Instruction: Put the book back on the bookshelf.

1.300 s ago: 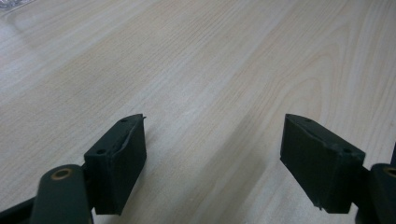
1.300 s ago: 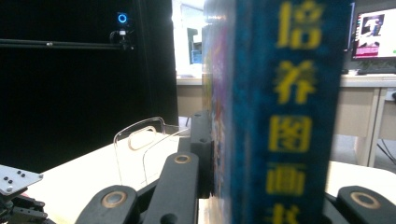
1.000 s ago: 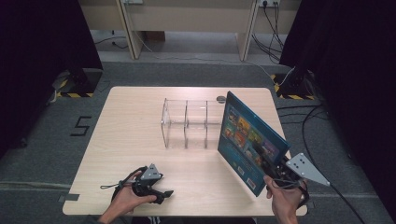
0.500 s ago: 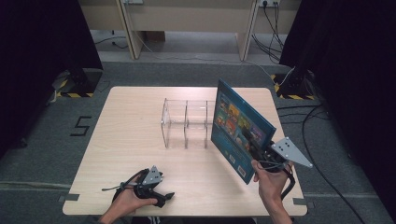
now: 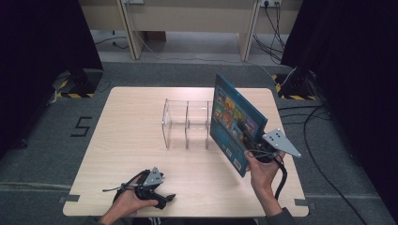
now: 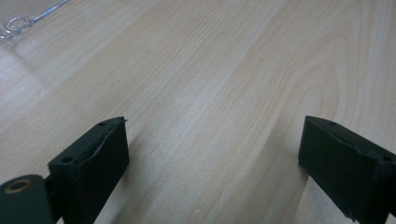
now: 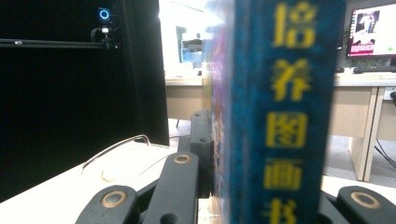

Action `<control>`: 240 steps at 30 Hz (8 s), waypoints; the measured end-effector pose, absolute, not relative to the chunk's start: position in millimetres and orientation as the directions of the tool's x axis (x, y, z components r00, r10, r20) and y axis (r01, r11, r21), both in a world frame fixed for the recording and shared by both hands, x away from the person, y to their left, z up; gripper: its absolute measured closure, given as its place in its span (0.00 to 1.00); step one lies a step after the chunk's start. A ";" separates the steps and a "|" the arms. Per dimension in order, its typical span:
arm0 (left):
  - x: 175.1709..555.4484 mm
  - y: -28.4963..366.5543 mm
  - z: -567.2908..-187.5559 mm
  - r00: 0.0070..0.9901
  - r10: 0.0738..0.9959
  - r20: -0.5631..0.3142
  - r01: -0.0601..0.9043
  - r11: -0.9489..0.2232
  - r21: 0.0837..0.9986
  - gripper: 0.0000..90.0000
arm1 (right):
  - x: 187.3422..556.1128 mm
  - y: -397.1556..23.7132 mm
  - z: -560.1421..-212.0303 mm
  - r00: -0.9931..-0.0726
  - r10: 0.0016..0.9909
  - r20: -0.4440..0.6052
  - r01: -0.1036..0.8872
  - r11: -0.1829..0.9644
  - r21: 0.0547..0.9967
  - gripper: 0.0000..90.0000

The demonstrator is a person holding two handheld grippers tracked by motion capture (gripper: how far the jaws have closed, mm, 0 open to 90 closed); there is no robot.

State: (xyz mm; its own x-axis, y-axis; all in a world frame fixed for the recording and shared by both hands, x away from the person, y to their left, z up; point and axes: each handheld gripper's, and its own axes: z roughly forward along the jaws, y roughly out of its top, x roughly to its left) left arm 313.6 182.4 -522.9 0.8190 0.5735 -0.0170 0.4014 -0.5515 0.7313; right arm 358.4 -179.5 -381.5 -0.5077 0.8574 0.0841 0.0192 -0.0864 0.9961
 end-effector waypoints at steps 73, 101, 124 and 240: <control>312.9 181.9 -523.7 0.826 0.564 -0.018 0.395 -0.555 0.732 0.05 | 410.0 -157.1 -407.0 -0.395 0.903 0.167 0.001 -0.182 0.983 0.90; 312.7 182.0 -523.9 0.825 0.565 -0.017 0.394 -0.554 0.733 0.05 | 401.3 -169.5 -408.8 -0.421 0.892 0.163 0.062 -0.152 0.987 0.81; 312.7 182.0 -524.0 0.826 0.564 -0.017 0.394 -0.554 0.734 0.05 | 389.5 -180.0 -414.5 -0.460 0.865 0.200 0.112 -0.166 0.980 0.68; 311.4 181.4 -524.1 0.830 0.557 -0.017 0.393 -0.564 0.726 0.02 | 281.3 -241.0 -472.5 -0.536 0.804 0.259 0.381 -0.043 0.924 0.30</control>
